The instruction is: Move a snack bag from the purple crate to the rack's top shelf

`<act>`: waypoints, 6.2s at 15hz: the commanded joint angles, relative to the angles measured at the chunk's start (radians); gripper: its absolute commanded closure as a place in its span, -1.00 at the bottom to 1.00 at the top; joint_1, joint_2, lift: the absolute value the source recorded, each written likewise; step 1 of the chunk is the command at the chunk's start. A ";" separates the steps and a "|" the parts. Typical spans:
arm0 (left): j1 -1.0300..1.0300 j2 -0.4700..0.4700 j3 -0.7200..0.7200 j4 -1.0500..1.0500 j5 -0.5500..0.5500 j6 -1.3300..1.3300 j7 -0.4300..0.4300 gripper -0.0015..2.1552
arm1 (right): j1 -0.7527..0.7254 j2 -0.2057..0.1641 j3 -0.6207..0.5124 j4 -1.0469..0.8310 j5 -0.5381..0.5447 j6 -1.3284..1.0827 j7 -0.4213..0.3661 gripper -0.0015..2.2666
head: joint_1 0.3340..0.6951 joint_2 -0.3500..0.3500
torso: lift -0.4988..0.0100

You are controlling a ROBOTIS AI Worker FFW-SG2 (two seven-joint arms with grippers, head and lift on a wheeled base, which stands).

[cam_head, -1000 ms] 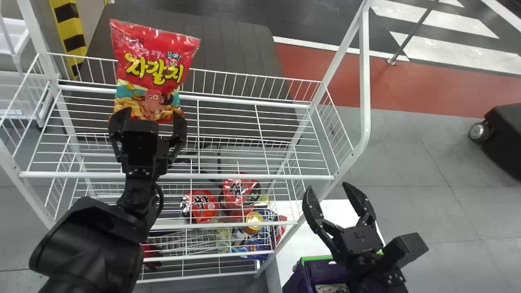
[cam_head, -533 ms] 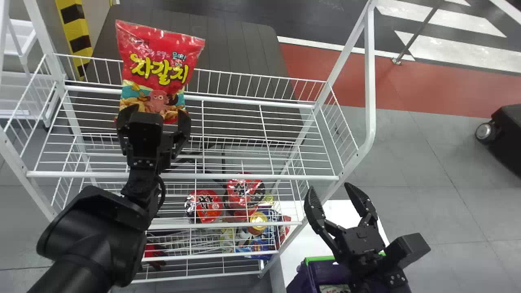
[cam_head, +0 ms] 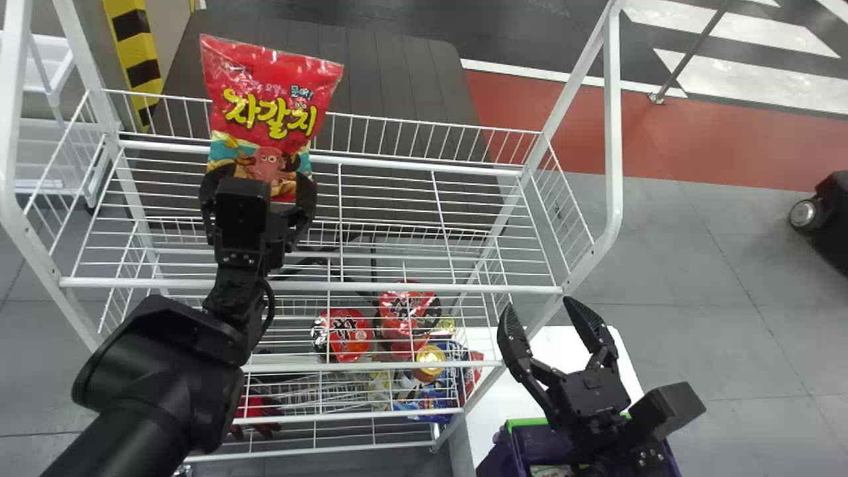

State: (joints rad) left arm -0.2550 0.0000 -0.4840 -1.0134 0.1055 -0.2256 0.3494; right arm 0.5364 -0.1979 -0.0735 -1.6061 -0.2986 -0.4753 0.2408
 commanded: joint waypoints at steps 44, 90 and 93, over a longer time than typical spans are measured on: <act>0.215 0.032 0.372 -0.267 -0.190 0.047 -0.173 0.25 | -0.029 0.006 0.040 0.046 0.047 -0.053 0.011 -0.85 | 1.00 -0.21 | 0.96; 1.114 0.026 0.415 -1.150 -0.056 -0.070 -0.171 -0.93 | 0.172 0.009 0.066 -0.514 0.124 0.413 0.023 -0.85 | 1.00 0.23 | 0.96; 1.145 0.029 0.389 -1.114 -0.061 -0.116 -0.175 -0.92 | 0.226 0.008 0.064 -0.583 0.121 0.524 0.003 -0.85 | 1.00 0.23 | 0.96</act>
State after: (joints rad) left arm 0.8767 0.0285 -0.0835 -2.1406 0.0464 -0.3204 0.1760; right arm 0.7378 -0.1894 -0.0090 -2.1591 -0.1783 0.0084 0.2452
